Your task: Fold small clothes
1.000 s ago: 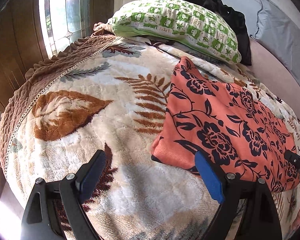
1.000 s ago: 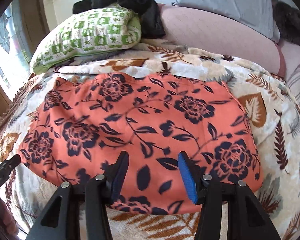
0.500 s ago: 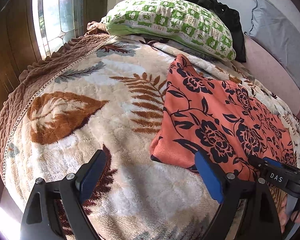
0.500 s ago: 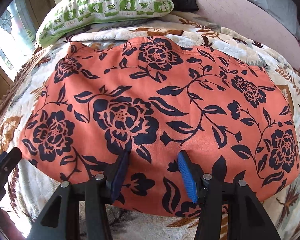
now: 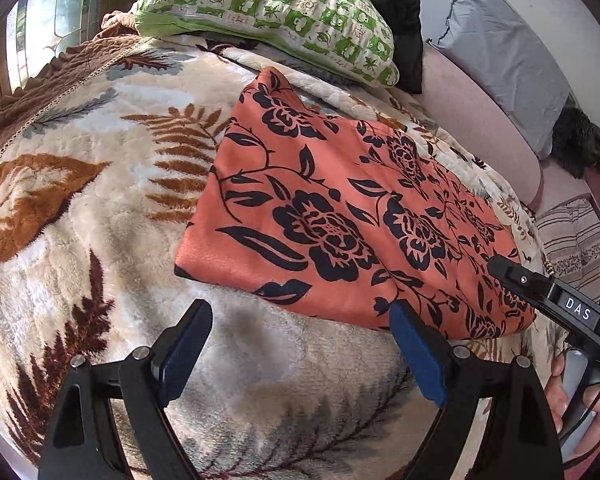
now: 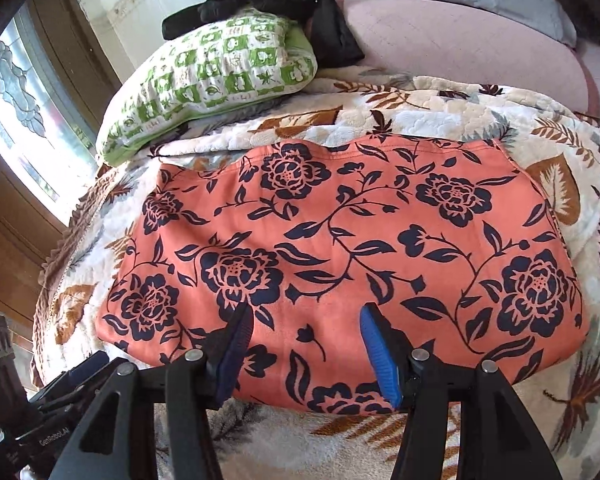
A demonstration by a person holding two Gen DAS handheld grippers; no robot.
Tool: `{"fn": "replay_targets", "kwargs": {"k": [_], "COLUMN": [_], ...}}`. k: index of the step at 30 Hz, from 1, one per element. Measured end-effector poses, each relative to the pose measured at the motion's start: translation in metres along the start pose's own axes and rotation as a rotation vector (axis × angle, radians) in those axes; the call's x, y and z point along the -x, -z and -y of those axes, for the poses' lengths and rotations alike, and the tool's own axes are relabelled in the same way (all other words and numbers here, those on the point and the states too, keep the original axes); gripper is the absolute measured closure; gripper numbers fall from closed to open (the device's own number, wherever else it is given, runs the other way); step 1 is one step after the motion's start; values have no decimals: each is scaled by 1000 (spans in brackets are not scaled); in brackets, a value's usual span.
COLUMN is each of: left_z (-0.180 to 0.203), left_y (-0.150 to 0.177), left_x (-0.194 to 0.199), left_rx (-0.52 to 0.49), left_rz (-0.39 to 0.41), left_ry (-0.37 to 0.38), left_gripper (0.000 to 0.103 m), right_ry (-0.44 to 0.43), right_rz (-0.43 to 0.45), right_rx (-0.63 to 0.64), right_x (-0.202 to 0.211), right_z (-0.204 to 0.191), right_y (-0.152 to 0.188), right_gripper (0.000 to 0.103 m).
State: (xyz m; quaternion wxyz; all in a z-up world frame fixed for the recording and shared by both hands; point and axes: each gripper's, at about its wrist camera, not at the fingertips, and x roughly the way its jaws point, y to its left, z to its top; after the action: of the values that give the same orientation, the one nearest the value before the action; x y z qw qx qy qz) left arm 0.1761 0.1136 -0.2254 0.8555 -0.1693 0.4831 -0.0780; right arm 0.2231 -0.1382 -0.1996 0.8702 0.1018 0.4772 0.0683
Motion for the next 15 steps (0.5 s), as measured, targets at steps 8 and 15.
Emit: {"fn": "replay_targets", "kwargs": {"k": [8,15], "left_z": [6,28], "left_y": [-9,-6], "left_x": [-16,-24], "left_rx": [41,-49], "left_rz": [-6,53], "left_ry": [-29,-160], "left_gripper": [13,12], "right_ry": [-4,-37], "right_rz": [54,138], "right_rx": [-48,-118], "right_x": [7,13], "right_z": [57,101], "right_y": [6,2], "right_gripper": [44,44]}}
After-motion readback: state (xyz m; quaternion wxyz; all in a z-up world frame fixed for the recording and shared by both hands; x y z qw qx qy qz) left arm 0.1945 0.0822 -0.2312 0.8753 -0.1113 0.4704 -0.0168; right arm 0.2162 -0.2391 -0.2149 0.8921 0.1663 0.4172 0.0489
